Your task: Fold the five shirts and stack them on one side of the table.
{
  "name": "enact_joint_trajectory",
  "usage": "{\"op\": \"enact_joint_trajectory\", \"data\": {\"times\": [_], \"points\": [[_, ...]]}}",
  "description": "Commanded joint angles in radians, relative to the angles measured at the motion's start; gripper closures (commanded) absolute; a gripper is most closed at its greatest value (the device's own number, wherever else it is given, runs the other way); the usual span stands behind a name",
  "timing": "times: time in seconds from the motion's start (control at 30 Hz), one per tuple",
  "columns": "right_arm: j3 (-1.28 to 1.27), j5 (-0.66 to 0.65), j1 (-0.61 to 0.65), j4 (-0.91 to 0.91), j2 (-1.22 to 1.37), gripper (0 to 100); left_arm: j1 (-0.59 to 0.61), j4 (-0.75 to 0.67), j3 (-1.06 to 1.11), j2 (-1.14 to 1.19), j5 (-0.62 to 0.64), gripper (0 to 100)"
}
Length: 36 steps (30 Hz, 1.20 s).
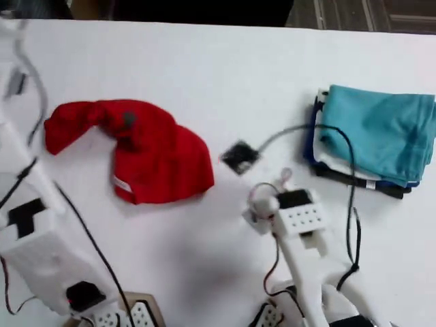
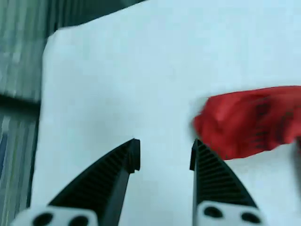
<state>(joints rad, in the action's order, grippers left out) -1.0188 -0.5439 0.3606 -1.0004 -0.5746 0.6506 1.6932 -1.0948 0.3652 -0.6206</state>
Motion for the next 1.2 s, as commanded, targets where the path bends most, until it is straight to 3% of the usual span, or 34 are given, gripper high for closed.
{"op": "enact_joint_trajectory", "data": {"times": [0.0,0.23,0.6,0.87,1.03,1.17], "points": [[0.190,0.006,0.170,-0.127,-0.018,79.6,0.109,0.032,-0.002,-0.003,-0.002,80],[0.347,0.008,0.435,-0.182,-0.002,79.6,0.265,0.043,0.105,-0.005,-0.002,80],[0.514,0.008,0.579,0.059,0.460,79.6,0.414,0.060,0.117,-0.011,-0.008,80],[0.896,0.058,0.696,-0.071,0.745,79.5,0.470,0.060,0.124,-0.008,-0.009,80],[1.016,0.057,0.717,-0.076,0.889,79.6,0.479,0.060,0.124,-0.008,-0.009,80],[1.126,0.061,0.636,-0.087,1.069,79.6,0.480,0.060,0.120,-0.008,-0.009,80]]}}
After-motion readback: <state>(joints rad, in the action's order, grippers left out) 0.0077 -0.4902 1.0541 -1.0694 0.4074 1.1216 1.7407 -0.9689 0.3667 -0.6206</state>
